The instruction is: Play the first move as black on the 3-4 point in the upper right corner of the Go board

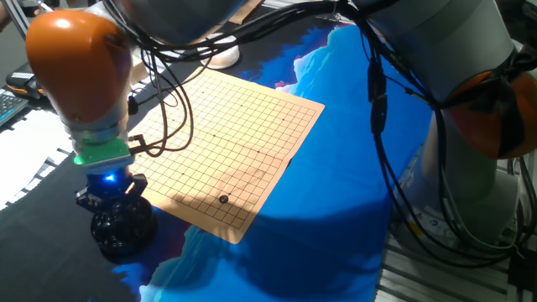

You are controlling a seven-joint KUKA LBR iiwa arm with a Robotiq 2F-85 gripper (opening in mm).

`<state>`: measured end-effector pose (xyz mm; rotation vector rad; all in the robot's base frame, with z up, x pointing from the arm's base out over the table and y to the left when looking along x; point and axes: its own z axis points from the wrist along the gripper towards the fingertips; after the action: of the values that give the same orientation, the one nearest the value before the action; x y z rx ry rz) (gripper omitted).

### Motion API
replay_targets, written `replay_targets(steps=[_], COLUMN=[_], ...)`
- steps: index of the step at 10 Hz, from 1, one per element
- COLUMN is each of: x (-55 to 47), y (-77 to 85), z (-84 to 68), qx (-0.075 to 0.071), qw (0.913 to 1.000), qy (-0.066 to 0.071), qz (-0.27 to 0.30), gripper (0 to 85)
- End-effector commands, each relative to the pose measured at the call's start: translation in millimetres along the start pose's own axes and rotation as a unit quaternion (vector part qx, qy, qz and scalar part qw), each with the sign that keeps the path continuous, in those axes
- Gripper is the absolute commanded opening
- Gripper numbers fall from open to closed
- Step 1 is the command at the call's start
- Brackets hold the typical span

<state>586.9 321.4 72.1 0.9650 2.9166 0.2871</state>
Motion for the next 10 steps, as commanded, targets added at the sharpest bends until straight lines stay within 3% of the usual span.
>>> replay_targets(steps=[1,3,5,8,10], x=[0.6,0.9,-0.1,-0.8,-2.5], y=[-0.1,0.0,0.7,0.5,0.4], z=[0.9,6.0,16.2,16.9,13.9], qx=[-0.001,0.000,0.010,0.005,0.014], qw=[1.0000,1.0000,0.9997,0.9998,0.9997], qy=[0.000,-0.008,-0.022,-0.020,-0.022], qz=[0.001,0.003,0.001,0.000,-0.006], gripper=[34.0,34.0,34.0,34.0,34.0])
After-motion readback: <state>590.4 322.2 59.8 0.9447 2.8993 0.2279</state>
